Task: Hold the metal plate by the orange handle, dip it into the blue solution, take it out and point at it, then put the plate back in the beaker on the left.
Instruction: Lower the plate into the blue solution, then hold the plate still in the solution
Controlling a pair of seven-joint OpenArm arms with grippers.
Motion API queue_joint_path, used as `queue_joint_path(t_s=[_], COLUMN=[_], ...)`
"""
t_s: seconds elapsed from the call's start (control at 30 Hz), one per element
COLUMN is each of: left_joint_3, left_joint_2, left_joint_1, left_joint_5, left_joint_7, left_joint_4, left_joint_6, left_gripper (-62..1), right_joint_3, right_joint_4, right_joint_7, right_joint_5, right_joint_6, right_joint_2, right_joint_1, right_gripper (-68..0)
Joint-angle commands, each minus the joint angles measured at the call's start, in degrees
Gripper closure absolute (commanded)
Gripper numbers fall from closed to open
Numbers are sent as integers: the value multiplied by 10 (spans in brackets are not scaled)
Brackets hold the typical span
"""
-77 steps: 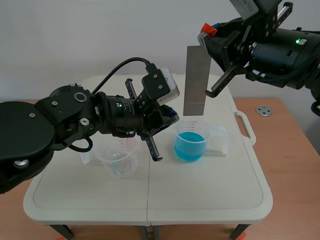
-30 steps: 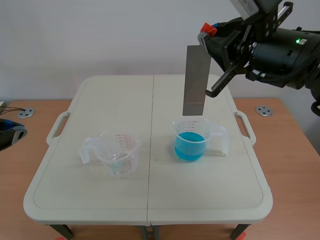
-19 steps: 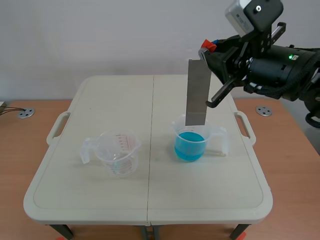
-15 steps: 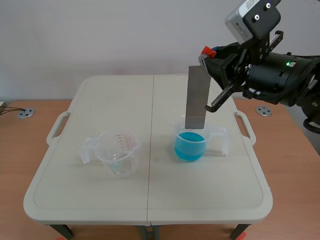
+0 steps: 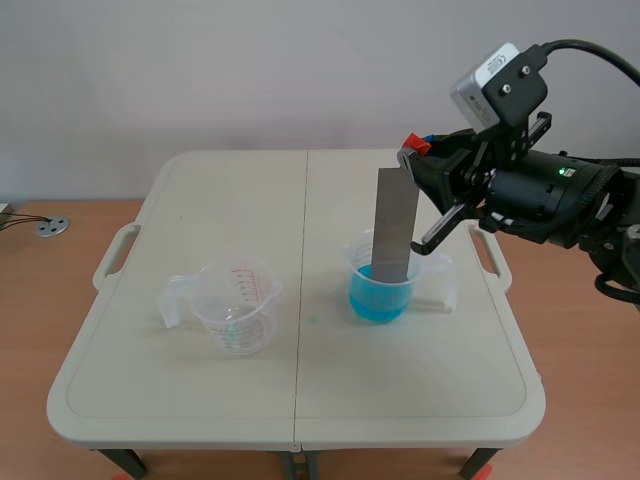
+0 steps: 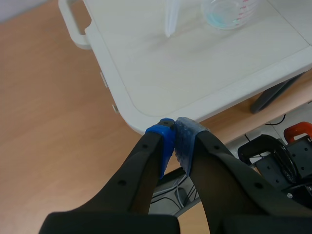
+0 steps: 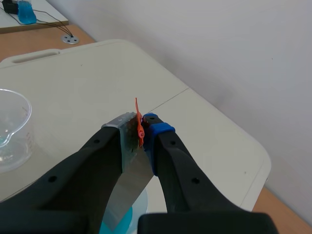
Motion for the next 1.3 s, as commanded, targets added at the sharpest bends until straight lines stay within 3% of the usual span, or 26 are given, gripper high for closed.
queue_joint_path(t_s=[0.0, 0.23, 0.57, 0.77, 1.27], left_joint_3=[4, 5, 5, 5, 5], left_joint_2=[0, 0, 0, 0, 0], left_joint_1=[-8, -10, -10, -10, -10], left_joint_5=[-2, -2, -2, -2, -2], left_joint_7=[-6, -3, -3, -3, 3], left_joint_4=[3, 3, 3, 3, 3], left_joint_6=[3, 3, 3, 3, 3], left_gripper=[-15, -15, -15, -15, -15], right_joint_3=[0, 0, 0, 0, 0], right_joint_4=[0, -41, -100, -120, -122], right_joint_7=[21, 57, 100, 107, 109], right_joint_5=[0, -20, -84, -89, -89], right_joint_6=[-4, -4, -11, -24, -24], right_joint_2=[1, -1, -20, -19, -19], right_joint_1=[8, 8, 8, 8, 8], right_gripper=[-13, -13, -13, -13, -13])
